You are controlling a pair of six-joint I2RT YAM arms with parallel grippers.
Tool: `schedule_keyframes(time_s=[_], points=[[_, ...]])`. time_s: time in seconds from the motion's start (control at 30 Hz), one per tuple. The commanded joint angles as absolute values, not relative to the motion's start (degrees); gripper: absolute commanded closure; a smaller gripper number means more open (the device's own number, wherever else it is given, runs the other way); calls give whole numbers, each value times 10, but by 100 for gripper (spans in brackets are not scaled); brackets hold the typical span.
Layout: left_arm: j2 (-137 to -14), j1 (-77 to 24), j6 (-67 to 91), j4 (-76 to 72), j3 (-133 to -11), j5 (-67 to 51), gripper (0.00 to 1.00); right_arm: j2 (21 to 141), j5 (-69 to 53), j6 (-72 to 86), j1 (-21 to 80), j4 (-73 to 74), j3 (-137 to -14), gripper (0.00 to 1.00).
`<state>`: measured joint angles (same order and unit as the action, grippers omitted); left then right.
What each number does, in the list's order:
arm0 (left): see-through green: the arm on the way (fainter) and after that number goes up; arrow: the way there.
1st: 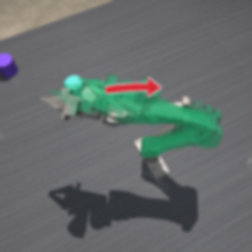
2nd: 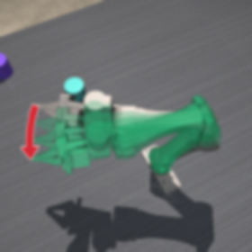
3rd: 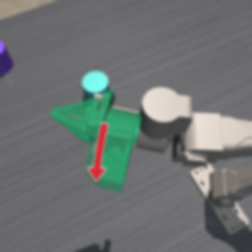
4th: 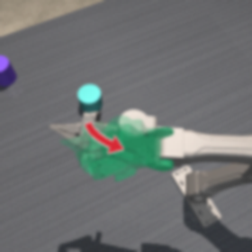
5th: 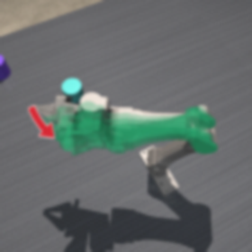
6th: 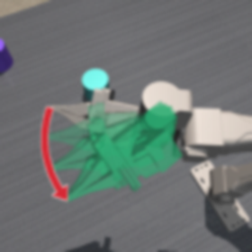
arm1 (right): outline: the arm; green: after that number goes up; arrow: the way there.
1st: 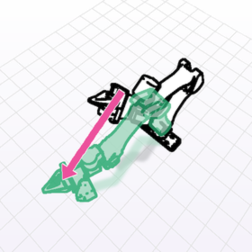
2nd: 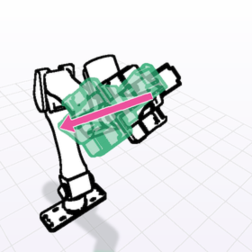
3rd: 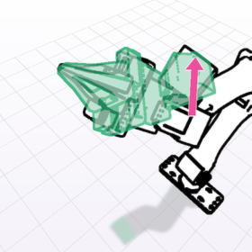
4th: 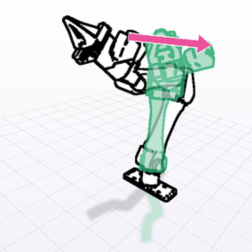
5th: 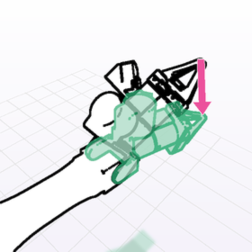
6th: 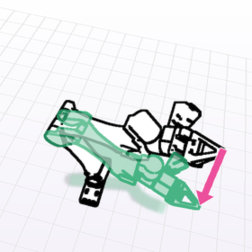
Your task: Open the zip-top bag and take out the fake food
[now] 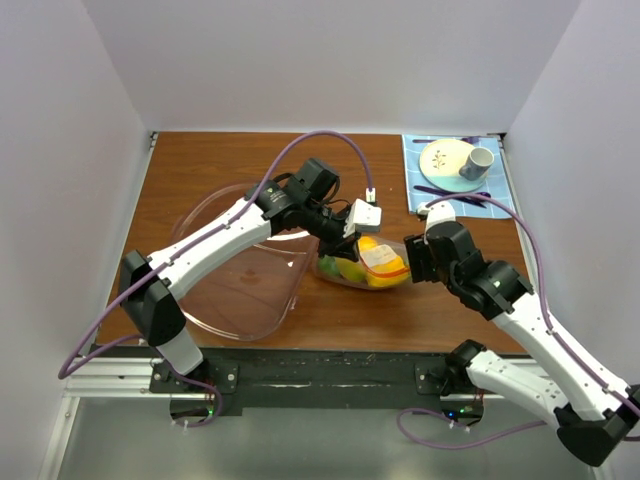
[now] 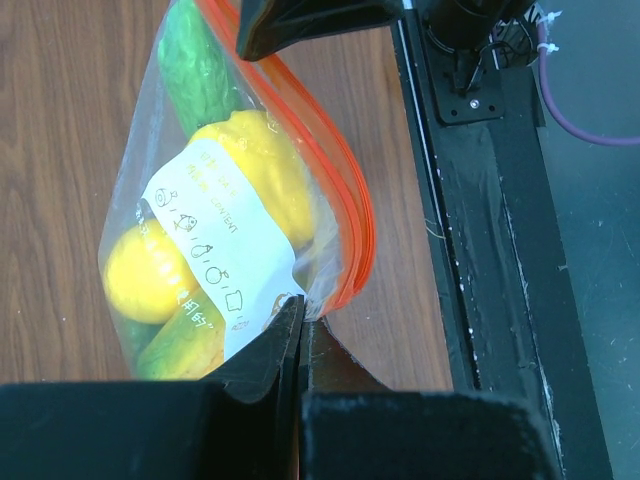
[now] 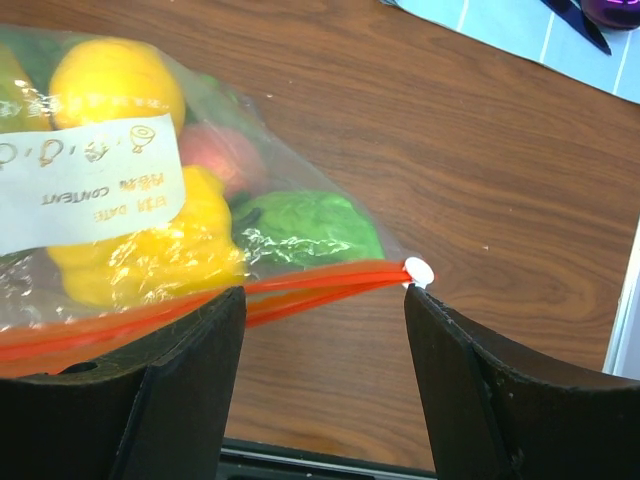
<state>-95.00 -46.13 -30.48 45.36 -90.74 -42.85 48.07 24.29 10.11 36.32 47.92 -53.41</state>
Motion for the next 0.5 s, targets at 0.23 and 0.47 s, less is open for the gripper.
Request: schedule_keyframes(time_s=[0.23,0.47], points=[[-940,-458,-258,416,-927,-432,80,471,175,99,363,434,-552,33],[-953,-459,-228,410,-972,-441,69,489,155,98,363,407,-527,32]])
